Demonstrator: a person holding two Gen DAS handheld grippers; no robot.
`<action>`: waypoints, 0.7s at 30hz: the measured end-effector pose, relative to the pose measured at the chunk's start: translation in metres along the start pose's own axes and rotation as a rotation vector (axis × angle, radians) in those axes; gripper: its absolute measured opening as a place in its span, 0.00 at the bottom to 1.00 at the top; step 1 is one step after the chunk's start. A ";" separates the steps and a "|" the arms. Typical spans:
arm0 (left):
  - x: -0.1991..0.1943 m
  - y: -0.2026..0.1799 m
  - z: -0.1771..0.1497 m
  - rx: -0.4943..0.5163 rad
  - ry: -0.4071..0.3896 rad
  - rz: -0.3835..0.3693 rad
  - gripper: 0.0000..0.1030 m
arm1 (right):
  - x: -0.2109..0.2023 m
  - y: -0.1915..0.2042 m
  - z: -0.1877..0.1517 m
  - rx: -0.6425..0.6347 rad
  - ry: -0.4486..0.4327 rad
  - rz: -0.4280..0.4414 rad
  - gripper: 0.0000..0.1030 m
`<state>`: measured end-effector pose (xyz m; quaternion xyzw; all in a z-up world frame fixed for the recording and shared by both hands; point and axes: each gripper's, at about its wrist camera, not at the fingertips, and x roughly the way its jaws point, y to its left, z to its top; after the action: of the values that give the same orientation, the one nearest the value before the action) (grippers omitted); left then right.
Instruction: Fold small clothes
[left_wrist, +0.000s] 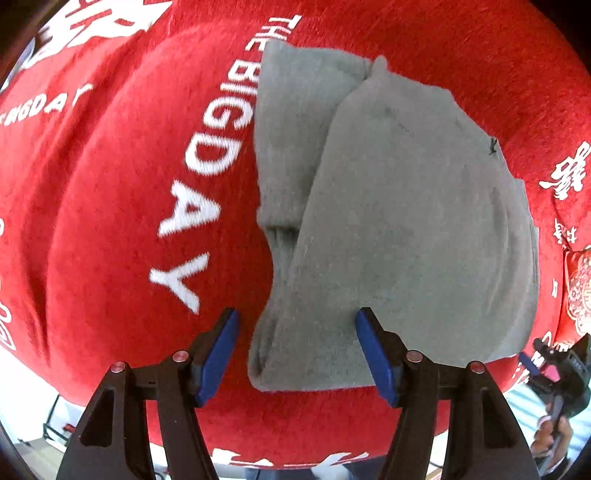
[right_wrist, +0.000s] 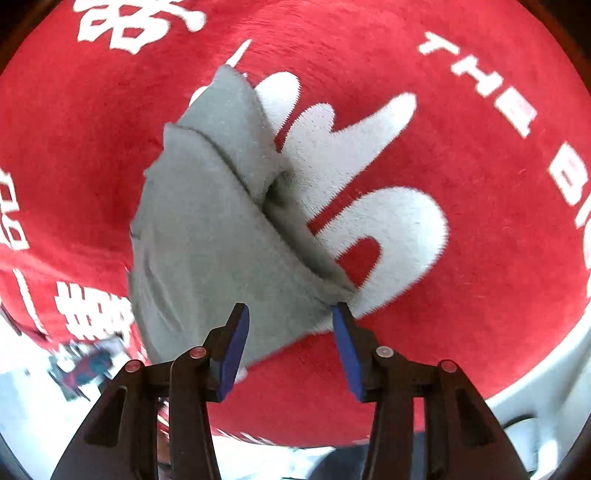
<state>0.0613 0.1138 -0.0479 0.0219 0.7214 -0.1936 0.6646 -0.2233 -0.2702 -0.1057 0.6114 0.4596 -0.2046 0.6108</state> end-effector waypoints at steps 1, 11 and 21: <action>-0.001 0.004 0.002 0.002 -0.011 0.001 0.64 | 0.002 0.003 0.002 -0.003 -0.007 -0.004 0.14; -0.011 -0.014 -0.010 0.141 -0.058 0.076 0.13 | -0.009 0.001 0.003 -0.138 -0.052 -0.262 0.00; -0.062 0.007 -0.023 0.135 -0.127 0.060 0.13 | -0.053 0.043 0.015 -0.302 -0.116 -0.229 0.03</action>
<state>0.0491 0.1414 0.0108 0.0759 0.6619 -0.2227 0.7117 -0.2099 -0.2935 -0.0408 0.4438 0.5156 -0.2362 0.6938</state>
